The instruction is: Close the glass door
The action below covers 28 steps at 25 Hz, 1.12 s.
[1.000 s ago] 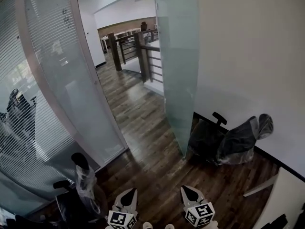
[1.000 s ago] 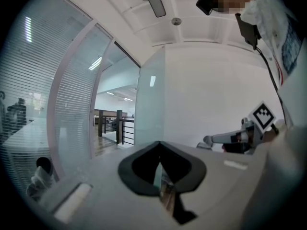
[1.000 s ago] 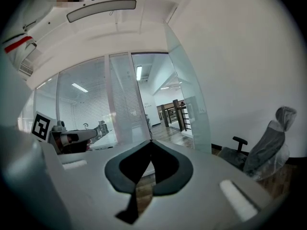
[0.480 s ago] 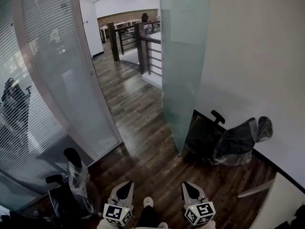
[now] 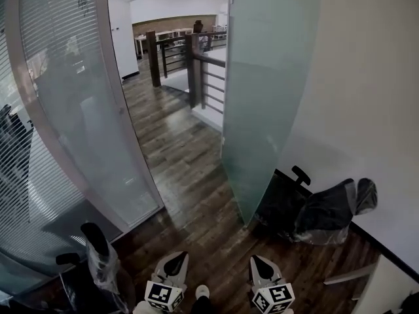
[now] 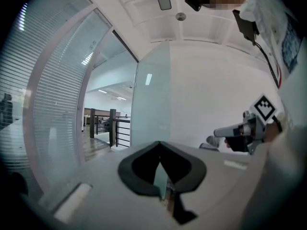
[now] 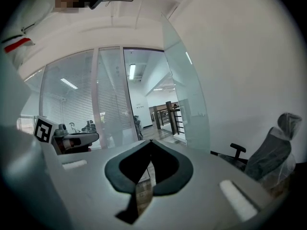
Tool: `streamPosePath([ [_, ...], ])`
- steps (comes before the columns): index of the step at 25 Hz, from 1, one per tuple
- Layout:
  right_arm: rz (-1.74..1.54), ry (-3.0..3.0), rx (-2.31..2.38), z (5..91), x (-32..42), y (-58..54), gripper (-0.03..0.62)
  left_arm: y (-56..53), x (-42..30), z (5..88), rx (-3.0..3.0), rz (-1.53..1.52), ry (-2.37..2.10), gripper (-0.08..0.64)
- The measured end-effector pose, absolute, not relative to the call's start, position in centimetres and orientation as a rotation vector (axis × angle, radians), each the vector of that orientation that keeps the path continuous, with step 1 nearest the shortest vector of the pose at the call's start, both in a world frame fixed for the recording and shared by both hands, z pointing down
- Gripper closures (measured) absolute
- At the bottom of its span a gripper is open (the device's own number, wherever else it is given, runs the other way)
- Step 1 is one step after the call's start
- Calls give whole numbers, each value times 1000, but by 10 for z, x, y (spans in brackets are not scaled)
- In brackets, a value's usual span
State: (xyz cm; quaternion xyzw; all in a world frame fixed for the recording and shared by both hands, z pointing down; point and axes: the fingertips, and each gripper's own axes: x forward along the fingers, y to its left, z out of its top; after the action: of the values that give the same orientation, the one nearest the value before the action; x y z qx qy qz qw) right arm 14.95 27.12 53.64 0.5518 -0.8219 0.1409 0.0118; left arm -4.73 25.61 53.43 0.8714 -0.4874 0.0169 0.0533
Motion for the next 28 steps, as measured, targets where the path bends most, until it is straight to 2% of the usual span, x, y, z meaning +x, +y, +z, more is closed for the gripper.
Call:
streamPosePath([
  [17, 444, -2486, 1785, 529, 115, 193, 588, 162, -76, 538, 2685, 50, -1385, 558],
  [28, 441, -2442, 1870, 533, 150, 178, 588, 134, -45, 534, 2727, 55, -1317, 558],
])
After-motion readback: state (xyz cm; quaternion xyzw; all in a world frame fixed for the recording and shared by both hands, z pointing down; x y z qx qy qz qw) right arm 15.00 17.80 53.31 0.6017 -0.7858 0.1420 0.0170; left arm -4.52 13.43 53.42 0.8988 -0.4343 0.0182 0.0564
